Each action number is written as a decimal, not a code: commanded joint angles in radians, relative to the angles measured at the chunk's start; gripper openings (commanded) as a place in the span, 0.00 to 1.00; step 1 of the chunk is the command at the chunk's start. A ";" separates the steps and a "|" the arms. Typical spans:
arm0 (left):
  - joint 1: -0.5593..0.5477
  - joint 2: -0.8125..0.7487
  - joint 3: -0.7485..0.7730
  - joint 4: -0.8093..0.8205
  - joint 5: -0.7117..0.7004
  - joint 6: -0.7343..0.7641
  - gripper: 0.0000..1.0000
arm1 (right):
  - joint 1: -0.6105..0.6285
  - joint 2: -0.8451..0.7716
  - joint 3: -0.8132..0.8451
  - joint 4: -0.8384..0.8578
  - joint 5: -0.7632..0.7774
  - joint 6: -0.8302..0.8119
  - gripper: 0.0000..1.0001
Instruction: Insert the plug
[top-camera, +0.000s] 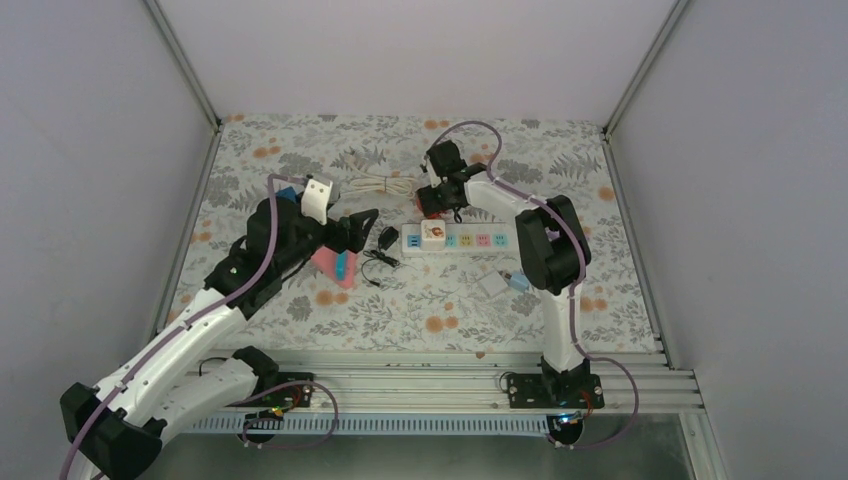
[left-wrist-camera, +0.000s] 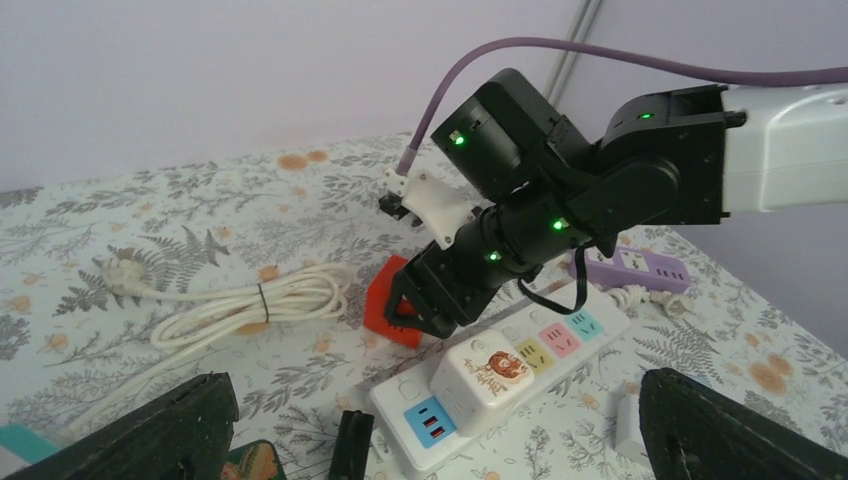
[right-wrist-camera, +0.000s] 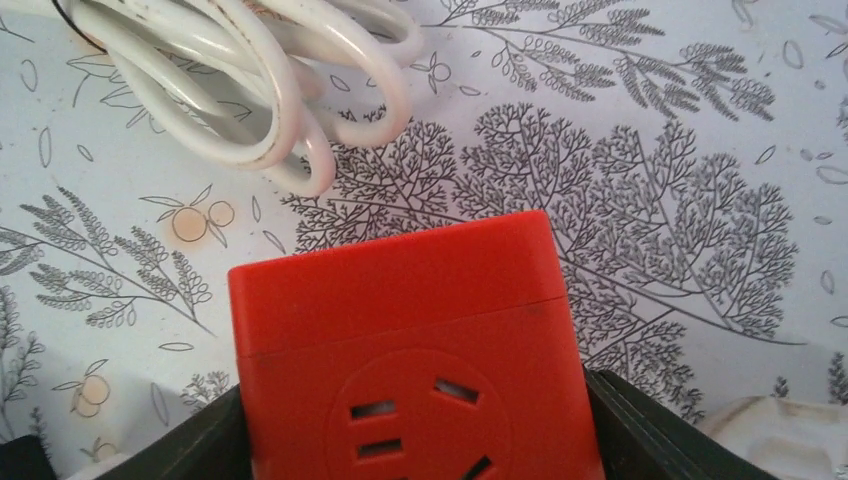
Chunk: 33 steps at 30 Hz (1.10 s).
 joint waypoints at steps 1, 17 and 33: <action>0.003 0.017 0.016 0.003 -0.046 -0.009 1.00 | 0.010 -0.018 0.019 0.065 0.048 -0.017 0.65; 0.006 0.101 0.046 0.042 -0.082 -0.114 1.00 | 0.012 -0.493 -0.327 0.473 -0.216 0.046 0.65; 0.025 0.210 0.177 0.107 0.027 -0.346 1.00 | 0.075 -0.764 -0.598 0.735 -0.588 -0.004 0.66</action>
